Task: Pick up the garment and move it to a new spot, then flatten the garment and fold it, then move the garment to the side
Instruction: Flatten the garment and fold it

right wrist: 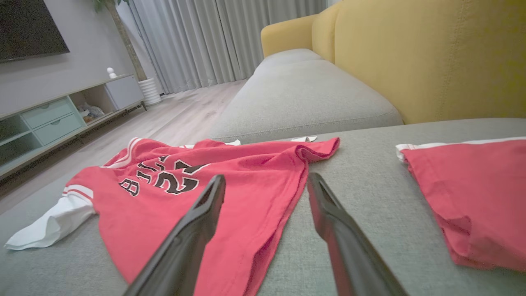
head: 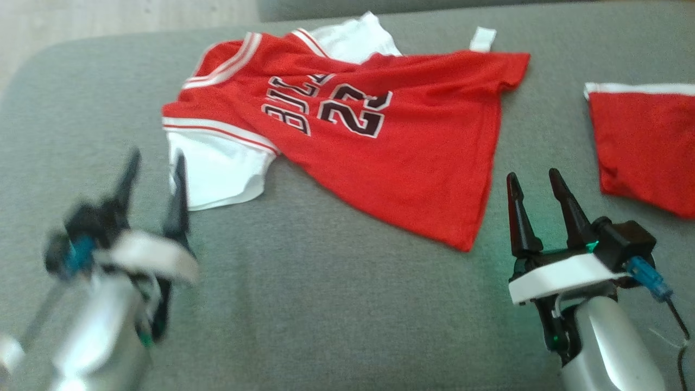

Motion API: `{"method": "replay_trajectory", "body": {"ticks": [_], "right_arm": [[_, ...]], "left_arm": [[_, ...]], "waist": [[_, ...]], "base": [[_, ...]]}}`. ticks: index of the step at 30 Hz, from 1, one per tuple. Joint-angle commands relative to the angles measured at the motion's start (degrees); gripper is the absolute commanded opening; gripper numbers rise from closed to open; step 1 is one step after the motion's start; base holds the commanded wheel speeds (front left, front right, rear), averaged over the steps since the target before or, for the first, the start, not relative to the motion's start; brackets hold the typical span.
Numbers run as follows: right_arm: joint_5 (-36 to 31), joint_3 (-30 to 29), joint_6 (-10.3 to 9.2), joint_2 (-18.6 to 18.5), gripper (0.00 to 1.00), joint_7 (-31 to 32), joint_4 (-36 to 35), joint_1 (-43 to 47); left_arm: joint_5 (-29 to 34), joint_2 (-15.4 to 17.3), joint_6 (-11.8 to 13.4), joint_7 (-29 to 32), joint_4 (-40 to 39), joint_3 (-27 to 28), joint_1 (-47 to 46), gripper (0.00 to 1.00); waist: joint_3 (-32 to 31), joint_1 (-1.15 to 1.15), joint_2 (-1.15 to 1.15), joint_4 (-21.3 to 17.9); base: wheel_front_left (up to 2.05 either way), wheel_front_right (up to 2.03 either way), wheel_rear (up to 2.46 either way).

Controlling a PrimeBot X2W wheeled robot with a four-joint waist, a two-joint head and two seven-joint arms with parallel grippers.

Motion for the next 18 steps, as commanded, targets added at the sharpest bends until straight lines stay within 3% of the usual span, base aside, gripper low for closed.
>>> {"method": "replay_trajectory", "body": {"ticks": [1, 6, 18], "right_arm": [[-0.41, 1.23, -0.11, -0.09, 1.00, -0.01, -1.50, 0.59], [-0.49, 1.30, -0.11, -0.09, 1.00, 0.26, -1.16, 1.99], [-1.23, 2.62, -0.11, -0.09, 1.00, 1.60, -0.74, 3.84]], "left_arm": [[0.77, 1.19, 0.84, -0.53, -2.78, 2.94, 0.56, 1.00], [3.16, -1.64, 3.27, -0.54, -11.23, 6.44, 11.43, 1.00], [7.01, -4.74, 2.10, -0.54, -14.63, 9.45, 17.33, 1.00]], "waist": [[-1.41, 0.01, 0.00, 1.34], [-2.77, 0.01, 0.00, 2.23], [-4.33, 0.01, 0.00, 1.66]], "base": [[0.00, 0.00, 0.00], [0.00, 0.00, 0.00], [0.00, 0.00, 0.00]]}}
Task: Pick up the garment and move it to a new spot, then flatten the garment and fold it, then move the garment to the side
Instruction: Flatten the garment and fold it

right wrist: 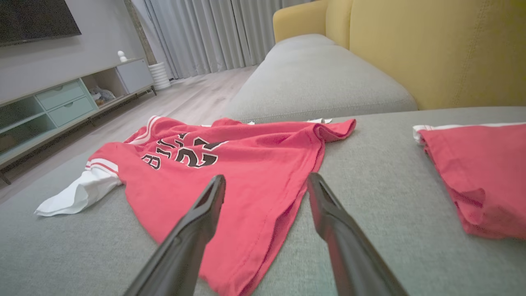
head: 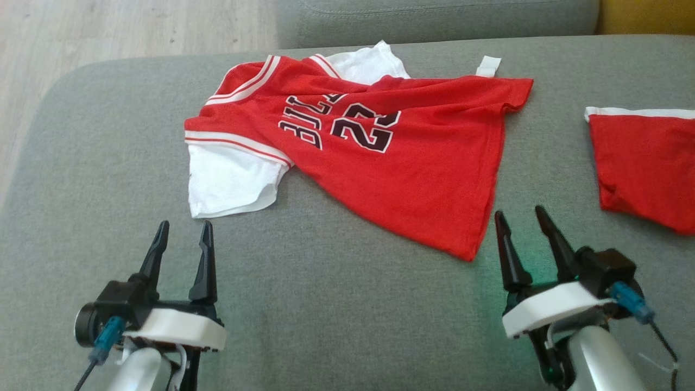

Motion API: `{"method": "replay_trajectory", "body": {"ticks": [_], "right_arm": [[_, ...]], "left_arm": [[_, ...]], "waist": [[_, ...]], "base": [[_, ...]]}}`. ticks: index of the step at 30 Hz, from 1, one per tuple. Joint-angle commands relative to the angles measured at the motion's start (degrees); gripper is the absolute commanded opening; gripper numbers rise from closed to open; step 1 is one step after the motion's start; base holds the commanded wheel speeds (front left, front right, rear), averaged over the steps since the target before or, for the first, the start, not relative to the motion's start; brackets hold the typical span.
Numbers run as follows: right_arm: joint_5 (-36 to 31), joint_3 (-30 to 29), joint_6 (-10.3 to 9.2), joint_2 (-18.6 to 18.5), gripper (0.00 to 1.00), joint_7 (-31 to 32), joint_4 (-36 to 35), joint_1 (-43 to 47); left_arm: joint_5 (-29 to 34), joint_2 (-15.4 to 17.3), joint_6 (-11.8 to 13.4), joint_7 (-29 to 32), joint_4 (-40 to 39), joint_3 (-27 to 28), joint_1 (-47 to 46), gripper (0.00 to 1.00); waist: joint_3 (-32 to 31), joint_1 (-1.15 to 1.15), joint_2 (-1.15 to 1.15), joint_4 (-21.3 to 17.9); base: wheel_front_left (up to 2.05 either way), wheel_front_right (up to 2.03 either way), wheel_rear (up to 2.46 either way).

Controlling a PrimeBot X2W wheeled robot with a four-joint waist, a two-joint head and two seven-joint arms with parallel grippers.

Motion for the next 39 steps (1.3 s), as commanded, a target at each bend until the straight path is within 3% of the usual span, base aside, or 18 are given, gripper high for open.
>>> {"method": "replay_trajectory", "body": {"ticks": [1, 16, 29, 37, 38, 39], "right_arm": [[-0.54, 1.81, -0.11, -0.09, 1.00, 0.23, -1.54, -0.07], [-0.24, 4.92, -0.11, -0.09, 1.00, 7.31, 2.55, 1.33], [2.20, 6.51, -0.11, -0.09, 1.00, 7.15, 7.82, -2.89], [0.45, 6.90, -0.11, -0.09, 1.00, 8.47, 12.18, -4.99], [0.40, 7.01, -0.11, -0.09, 0.62, 8.52, 12.49, -5.17], [0.33, 7.07, -0.11, -0.09, 0.00, 8.47, 12.75, -5.33]], "left_arm": [[0.65, 0.54, -0.39, -0.54, -1.78, 3.00, -0.81, 1.00], [2.58, -1.89, -2.82, -0.54, 0.21, 4.31, -1.44, 1.00], [4.14, -3.68, -4.68, -0.54, 1.08, 5.79, -3.23, 1.00], [5.23, -4.73, -5.94, -0.54, 1.96, 6.42, -4.81, 1.00], [5.36, -4.85, -6.05, -0.54, 2.12, 6.54, -4.97, 1.00], [5.48, -4.96, -6.14, -0.54, 2.30, 6.67, -5.09, 1.00]], "waist": [[-0.06, 0.00, 0.00, -0.33], [1.32, 0.00, 0.00, 0.42], [4.43, 0.00, 0.00, 2.70], [6.24, 0.00, 0.00, 3.85], [6.34, 0.00, 0.00, 3.91], [6.42, 0.00, 0.00, 3.94]], "base": [[0.00, 0.00, 0.00], [0.00, 0.00, 0.00], [0.00, 0.00, 0.00], [0.00, 0.00, 0.00], [0.00, 0.00, 0.00], [0.00, 0.00, 0.00]]}}
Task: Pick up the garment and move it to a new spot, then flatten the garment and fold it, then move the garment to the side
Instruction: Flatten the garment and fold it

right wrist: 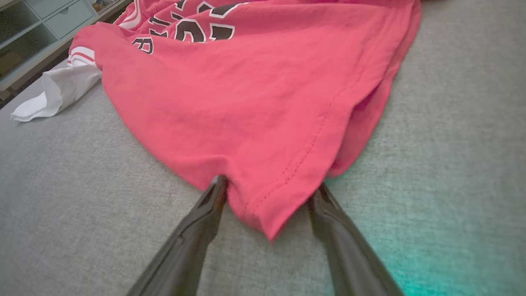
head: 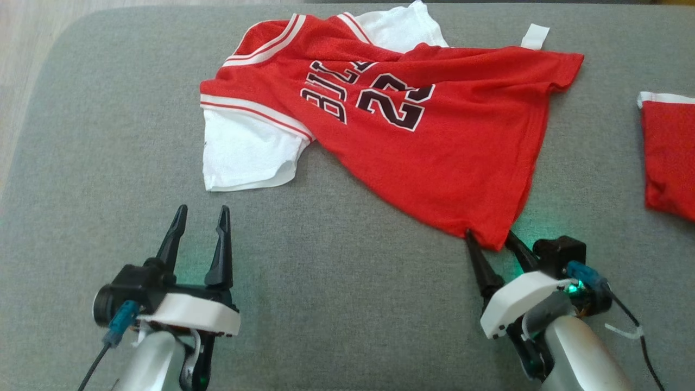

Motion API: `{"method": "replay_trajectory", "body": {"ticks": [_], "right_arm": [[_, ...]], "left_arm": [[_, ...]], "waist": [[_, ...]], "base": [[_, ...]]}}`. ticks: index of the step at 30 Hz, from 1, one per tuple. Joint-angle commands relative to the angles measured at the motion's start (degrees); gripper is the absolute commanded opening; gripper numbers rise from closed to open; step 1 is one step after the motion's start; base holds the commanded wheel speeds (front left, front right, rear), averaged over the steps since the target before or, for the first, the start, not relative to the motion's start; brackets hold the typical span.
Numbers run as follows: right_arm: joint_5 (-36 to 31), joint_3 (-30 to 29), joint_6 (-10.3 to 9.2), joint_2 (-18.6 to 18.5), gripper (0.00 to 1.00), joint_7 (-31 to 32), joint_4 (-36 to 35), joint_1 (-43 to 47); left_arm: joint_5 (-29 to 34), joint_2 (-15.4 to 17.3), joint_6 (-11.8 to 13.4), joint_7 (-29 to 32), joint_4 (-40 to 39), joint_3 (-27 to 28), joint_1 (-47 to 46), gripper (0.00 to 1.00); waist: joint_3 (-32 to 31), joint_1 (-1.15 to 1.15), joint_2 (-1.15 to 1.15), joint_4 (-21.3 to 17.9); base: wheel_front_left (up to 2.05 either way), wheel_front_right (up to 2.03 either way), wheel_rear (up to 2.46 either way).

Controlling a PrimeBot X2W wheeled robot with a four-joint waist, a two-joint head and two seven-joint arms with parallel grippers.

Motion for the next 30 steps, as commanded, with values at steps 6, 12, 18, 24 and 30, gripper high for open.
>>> {"method": "replay_trajectory", "body": {"ticks": [6, 12, 18, 24, 30], "right_arm": [[-1.25, 0.05, -0.11, -0.10, 0.00, -0.74, 1.01, -1.04], [-2.98, -5.64, -0.11, -0.10, 0.00, -1.70, -0.65, -1.03], [-6.02, -12.23, -0.11, -0.10, 0.00, -0.82, -2.85, -0.67], [-5.53, -11.75, -0.11, -0.10, 0.00, -0.39, -4.30, -1.15], [-3.67, -9.13, -0.11, -0.10, 0.00, -0.67, -5.36, -1.61]], "left_arm": [[1.05, -0.16, -0.73, -0.54, -0.09, 3.50, -2.33, 1.00], [1.01, -0.19, -1.57, -0.54, 1.41, 4.33, -2.06, 1.00], [0.45, 0.33, -2.74, 0.07, 4.24, 3.96, -3.64, 1.00], [-0.44, 1.55, -3.26, 3.15, 8.61, 4.05, -6.73, 1.00], [-0.72, 2.99, -3.64, 6.23, 14.47, 3.72, -10.48, 1.00]], "waist": [[-0.21, 0.00, 0.00, -0.39], [-1.24, 0.00, 0.00, -2.27], [-1.27, 0.00, 0.00, -4.22], [-0.40, 0.00, 0.00, -5.37], [1.32, 0.00, 0.00, -6.23]], "base": [[0.00, 0.00, 0.00], [0.00, 0.00, 0.00], [0.00, 0.00, 0.00], [0.00, 0.00, 0.00], [0.00, 0.00, 0.00]]}}
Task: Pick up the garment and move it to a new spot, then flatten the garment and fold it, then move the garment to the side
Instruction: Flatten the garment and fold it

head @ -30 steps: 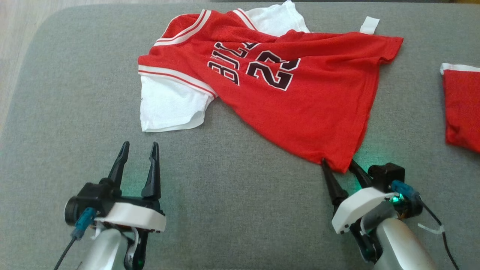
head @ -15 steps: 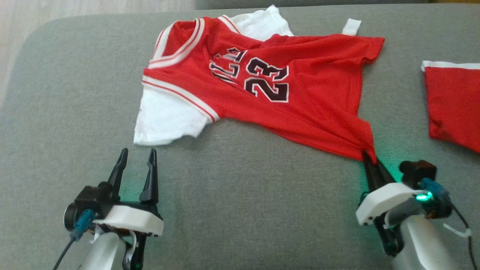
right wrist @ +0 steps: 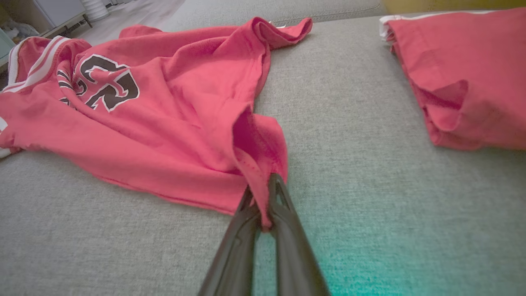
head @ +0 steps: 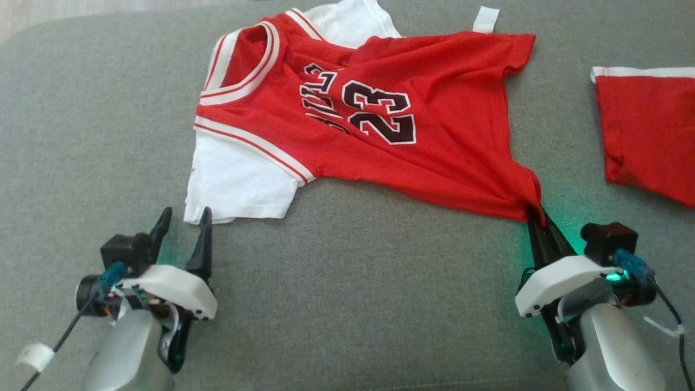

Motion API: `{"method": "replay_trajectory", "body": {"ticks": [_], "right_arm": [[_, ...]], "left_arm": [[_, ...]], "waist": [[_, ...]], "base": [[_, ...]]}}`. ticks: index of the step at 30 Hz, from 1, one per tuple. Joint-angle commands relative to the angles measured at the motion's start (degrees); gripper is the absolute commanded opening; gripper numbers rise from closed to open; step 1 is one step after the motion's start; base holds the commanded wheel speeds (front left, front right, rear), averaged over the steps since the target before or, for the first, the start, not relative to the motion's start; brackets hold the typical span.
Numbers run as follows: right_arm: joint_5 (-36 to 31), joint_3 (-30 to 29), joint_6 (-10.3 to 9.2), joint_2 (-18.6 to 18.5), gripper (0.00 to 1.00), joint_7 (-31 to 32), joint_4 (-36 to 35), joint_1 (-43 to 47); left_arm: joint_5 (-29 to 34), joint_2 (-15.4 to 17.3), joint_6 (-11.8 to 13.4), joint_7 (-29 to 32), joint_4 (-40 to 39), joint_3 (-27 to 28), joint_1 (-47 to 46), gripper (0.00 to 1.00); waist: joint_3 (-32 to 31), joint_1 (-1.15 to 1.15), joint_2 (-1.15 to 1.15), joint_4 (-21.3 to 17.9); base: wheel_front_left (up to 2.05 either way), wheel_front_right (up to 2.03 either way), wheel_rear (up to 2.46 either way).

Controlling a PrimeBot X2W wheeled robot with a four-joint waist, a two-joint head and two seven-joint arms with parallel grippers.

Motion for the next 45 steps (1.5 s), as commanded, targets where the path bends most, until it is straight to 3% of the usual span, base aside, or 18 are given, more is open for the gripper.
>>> {"method": "replay_trajectory", "body": {"ticks": [1, 12, 13, 14, 15, 27, 37, 45], "right_arm": [[0.34, 1.63, -0.11, -0.22, 0.00, -0.28, -1.94, -1.19], [0.96, 2.27, -0.11, -0.22, 0.00, -0.57, -2.67, -1.50], [0.90, 2.24, -0.11, -0.22, 0.00, -0.51, -2.70, -1.47], [0.85, 2.23, -0.11, -0.22, 0.00, -0.46, -2.72, -1.45], [0.80, 2.20, -0.11, -0.22, 0.00, -0.42, -2.72, -1.44], [1.00, 2.33, -0.11, -0.22, 0.00, -1.09, -2.40, -1.52], [-0.41, 2.24, -0.11, -0.22, 0.00, -1.33, -3.77, -2.70], [-3.45, 1.18, -0.11, -0.22, 0.00, -1.11, -8.26, -8.05]], "left_arm": [[-0.10, 2.11, -0.07, 0.05, -0.49, 2.02, -2.47, 1.00], [-0.68, 2.43, -0.81, 0.68, 7.79, 0.95, -6.38, 1.00], [-0.73, 2.34, -1.04, 0.85, 8.24, 0.57, -6.60, 0.72], [-0.80, 2.27, -1.30, 1.04, 8.64, 0.13, -6.78, 0.20], [-0.82, 2.22, -1.55, 1.19, 8.97, -0.40, -6.90, 0.00], [-2.29, 2.24, -2.56, -4.77, 4.86, -2.76, -6.22, 0.00], [-4.56, 3.08, -2.13, -6.70, -9.56, 1.07, -4.58, 0.00], [-8.78, 4.59, -1.57, -6.12, -26.55, 5.51, -4.54, 0.00]], "waist": [[0.52, 0.00, 0.00, -0.31], [2.26, 0.00, 0.00, -1.29], [2.30, 0.00, 0.00, -1.30], [2.30, 0.00, 0.00, -1.31], [2.26, 0.00, 0.00, -1.31], [-2.16, 0.00, 0.00, -0.92], [-6.54, 0.00, 0.00, 0.36], [-10.79, 0.00, 0.00, 0.64]], "base": [[0.00, 0.00, 0.00], [0.00, 0.00, 0.00], [0.00, 0.00, 0.00], [0.00, 0.00, 0.00], [0.00, 0.00, 0.00], [0.00, 0.00, 0.00], [0.00, 0.00, 0.00], [0.00, 0.00, 0.00]]}}
